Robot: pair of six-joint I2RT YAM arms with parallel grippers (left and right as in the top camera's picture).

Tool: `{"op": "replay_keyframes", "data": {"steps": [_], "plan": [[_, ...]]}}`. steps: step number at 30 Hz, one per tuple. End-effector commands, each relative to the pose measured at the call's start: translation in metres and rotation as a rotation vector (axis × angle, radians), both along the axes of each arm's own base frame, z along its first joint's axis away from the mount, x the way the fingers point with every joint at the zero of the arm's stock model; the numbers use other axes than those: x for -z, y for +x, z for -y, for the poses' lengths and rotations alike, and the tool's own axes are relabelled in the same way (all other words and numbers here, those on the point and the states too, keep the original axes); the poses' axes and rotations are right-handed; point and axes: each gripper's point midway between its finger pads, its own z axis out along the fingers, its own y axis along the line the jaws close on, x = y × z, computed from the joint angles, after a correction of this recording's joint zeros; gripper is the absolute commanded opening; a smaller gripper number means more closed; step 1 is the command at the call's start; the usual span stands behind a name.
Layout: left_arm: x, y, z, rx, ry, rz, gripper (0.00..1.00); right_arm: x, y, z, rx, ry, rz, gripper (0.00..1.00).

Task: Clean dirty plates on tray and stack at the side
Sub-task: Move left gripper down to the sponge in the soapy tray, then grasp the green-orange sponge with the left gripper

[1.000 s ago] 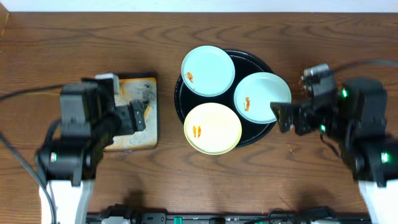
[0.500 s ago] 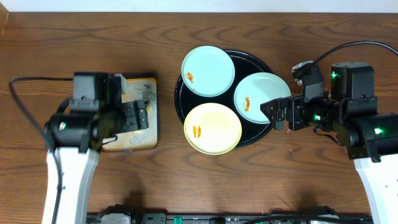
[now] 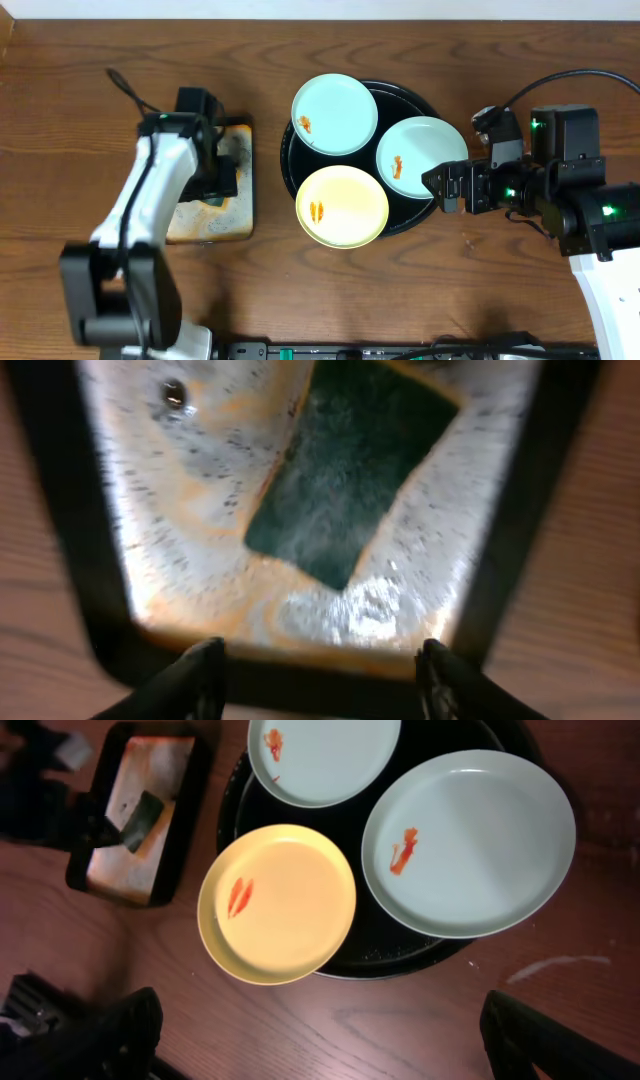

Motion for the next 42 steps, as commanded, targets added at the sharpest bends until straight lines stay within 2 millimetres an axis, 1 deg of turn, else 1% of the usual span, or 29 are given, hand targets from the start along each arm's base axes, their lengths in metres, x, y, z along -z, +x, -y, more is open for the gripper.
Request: {"op": "replay_keyframes", "data": {"steps": [1,5,6,7,8,10,11,12,13,14,16,18,20,21,24,26,27,28,29,31,33,36,38,42], "plan": [[0.017,0.006,-0.005,0.044,0.032,-0.033,0.55,-0.009,0.001,-0.002,0.002,0.009,0.021,0.99],[0.042,0.023,-0.005,0.056,0.031,-0.018,0.53,-0.009,0.001,-0.002,0.002,0.009,0.021,0.99],[0.050,0.023,-0.005,0.056,0.031,-0.028,0.47,-0.009,0.000,-0.002,0.001,0.008,0.020,0.99],[0.055,0.023,-0.005,0.056,0.031,-0.041,0.38,-0.009,0.000,-0.002,0.002,0.008,0.019,0.99],[0.063,0.020,-0.005,0.056,0.031,-0.069,0.25,-0.008,-0.001,-0.002,0.002,0.007,0.012,0.99],[0.070,0.020,-0.005,0.057,0.031,-0.080,0.19,-0.008,-0.002,-0.002,0.002,0.007,0.010,0.99],[0.072,0.021,-0.004,0.057,0.030,-0.078,0.19,-0.008,-0.002,-0.002,0.001,0.007,0.010,0.99],[0.074,0.022,-0.004,0.056,0.026,-0.073,0.12,-0.008,-0.002,-0.002,0.002,0.007,0.010,0.99],[0.078,0.023,-0.002,0.055,0.015,-0.068,0.09,-0.008,-0.002,-0.002,0.002,0.007,0.010,0.99],[0.081,0.024,0.001,0.055,-0.003,-0.062,0.08,-0.008,-0.002,-0.002,0.002,0.007,0.009,0.99],[0.087,0.025,0.010,0.053,-0.053,-0.052,0.08,-0.007,-0.003,-0.002,0.002,0.006,0.004,0.99],[0.087,0.022,0.015,0.049,-0.083,-0.058,0.08,-0.006,-0.004,-0.002,0.002,0.005,-0.001,0.99],[0.085,0.020,0.015,0.039,-0.082,-0.064,0.08,-0.006,-0.004,-0.002,0.002,0.005,-0.004,0.99],[0.081,0.019,0.014,0.035,-0.082,-0.068,0.08,-0.006,-0.004,-0.001,0.002,0.004,-0.005,0.99],[0.061,0.018,0.013,-0.017,-0.080,-0.070,0.08,-0.007,-0.004,-0.002,0.002,0.005,0.000,0.99],[0.045,0.020,0.013,-0.056,-0.079,-0.048,0.17,-0.007,-0.002,-0.002,0.001,0.006,0.007,0.99],[0.037,0.020,0.013,-0.070,-0.081,-0.033,0.24,-0.008,-0.001,-0.002,0.001,0.006,0.011,0.99],[0.028,0.021,0.013,-0.079,-0.084,-0.012,0.36,-0.009,-0.001,-0.002,0.001,0.007,0.015,0.99],[0.014,0.023,0.013,-0.081,-0.087,0.026,0.51,-0.010,0.001,-0.002,0.001,0.009,0.026,0.99],[0.001,0.025,0.013,-0.078,-0.089,0.070,0.54,-0.011,0.003,-0.003,0.001,0.011,0.034,0.99],[-0.008,0.027,0.010,-0.077,-0.069,0.107,0.55,-0.012,0.004,-0.003,0.001,0.012,0.040,0.99],[-0.010,0.035,0.001,-0.039,-0.018,0.144,0.55,-0.012,0.004,-0.003,0.001,0.012,0.041,0.99],[0.000,0.041,0.001,0.039,-0.013,0.159,0.55,-0.012,0.004,-0.003,0.001,0.012,0.040,0.99],[0.021,0.038,0.003,0.119,-0.020,0.138,0.54,-0.012,0.004,-0.003,0.001,0.012,0.039,0.99]]}}
